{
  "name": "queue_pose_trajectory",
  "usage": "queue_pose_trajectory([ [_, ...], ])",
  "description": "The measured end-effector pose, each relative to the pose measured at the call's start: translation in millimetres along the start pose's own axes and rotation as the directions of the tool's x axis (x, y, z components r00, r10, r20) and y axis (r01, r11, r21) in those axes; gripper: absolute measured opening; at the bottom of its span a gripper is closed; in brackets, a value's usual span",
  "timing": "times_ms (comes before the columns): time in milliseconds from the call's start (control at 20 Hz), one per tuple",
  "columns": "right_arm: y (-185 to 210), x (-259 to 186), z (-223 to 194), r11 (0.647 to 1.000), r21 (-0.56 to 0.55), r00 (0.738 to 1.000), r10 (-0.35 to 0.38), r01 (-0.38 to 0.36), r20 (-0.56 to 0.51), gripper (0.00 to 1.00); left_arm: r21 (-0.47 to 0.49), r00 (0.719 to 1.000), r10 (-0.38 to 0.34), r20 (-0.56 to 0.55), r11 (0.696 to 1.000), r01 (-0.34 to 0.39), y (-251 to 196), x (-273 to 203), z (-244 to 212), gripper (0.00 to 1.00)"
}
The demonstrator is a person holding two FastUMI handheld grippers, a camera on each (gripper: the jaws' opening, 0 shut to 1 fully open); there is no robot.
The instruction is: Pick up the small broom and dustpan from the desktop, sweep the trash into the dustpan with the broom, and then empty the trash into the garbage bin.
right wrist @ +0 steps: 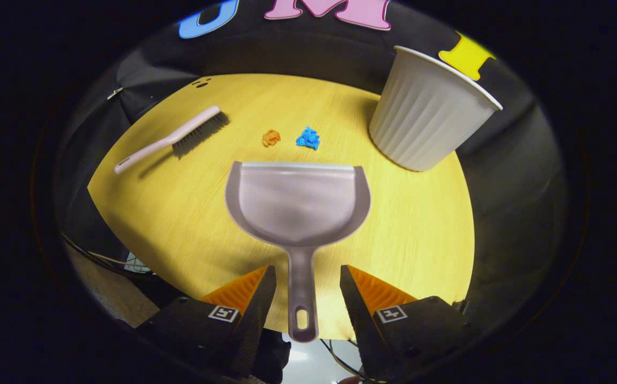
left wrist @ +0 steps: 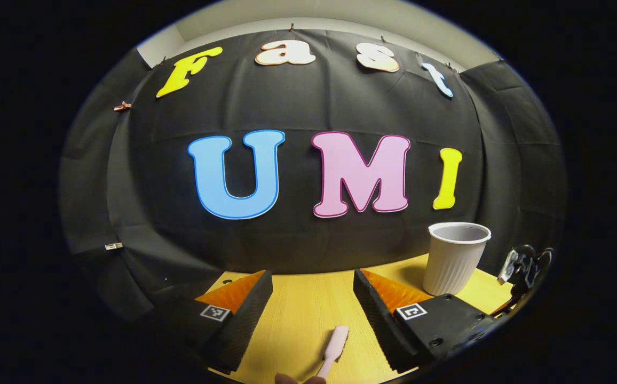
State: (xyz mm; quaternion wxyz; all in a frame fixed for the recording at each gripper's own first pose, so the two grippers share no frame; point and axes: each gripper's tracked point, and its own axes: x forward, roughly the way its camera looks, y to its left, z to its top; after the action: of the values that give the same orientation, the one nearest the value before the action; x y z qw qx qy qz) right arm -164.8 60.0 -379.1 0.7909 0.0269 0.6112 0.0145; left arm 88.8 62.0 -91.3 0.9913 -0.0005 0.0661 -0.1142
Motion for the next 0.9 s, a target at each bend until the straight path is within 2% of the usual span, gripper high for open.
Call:
queue_pose_trajectory([
  [250,7.5,37.2,-5.8,0.999,0.031,0.997,0.027,-0.025,-0.077,0.76,0.003,0.999,0.024,-0.027,1.000,-0.024,5.0,-3.3,-8.1,0.97],
  [350,9.7,45.9,-7.1,0.999,0.023,0.993,0.028,-0.025,-0.112,0.67,0.004,0.999,0.034,-0.032,0.999,-0.034,7.4,-5.1,-9.9,0.97],
  [450,11.7,54.3,-5.3,0.999,0.022,0.992,0.027,-0.024,-0.126,0.62,0.009,0.998,0.047,-0.033,0.999,-0.046,10.0,-6.5,-10.2,0.97],
  [600,15.3,61.6,-4.6,0.999,0.042,0.988,0.034,-0.028,-0.152,0.62,0.010,0.997,0.064,-0.037,0.998,-0.063,13.9,-10.8,-12.4,0.97],
  [650,16.4,67.1,-8.9,0.998,0.044,0.983,0.051,-0.044,-0.176,0.55,0.008,0.997,0.069,-0.038,0.998,-0.068,15.5,-12.3,-12.7,1.00],
  [700,19.9,65.4,-5.4,0.995,0.065,0.983,0.080,-0.070,-0.166,0.53,0.007,0.996,0.075,-0.040,0.997,-0.075,16.8,-14.2,-14.7,0.97],
  [750,22.2,68.4,-5.7,0.994,0.077,0.980,0.090,-0.077,-0.177,0.39,0.006,0.996,0.081,-0.043,0.997,-0.081,17.8,-15.6,-14.9,0.97],
  [900,21.3,71.0,-6.1,0.995,0.063,0.982,0.091,-0.081,-0.166,0.39,0.003,0.994,0.096,-0.054,0.995,-0.096,20.7,-18.9,-21.6,0.97],
])
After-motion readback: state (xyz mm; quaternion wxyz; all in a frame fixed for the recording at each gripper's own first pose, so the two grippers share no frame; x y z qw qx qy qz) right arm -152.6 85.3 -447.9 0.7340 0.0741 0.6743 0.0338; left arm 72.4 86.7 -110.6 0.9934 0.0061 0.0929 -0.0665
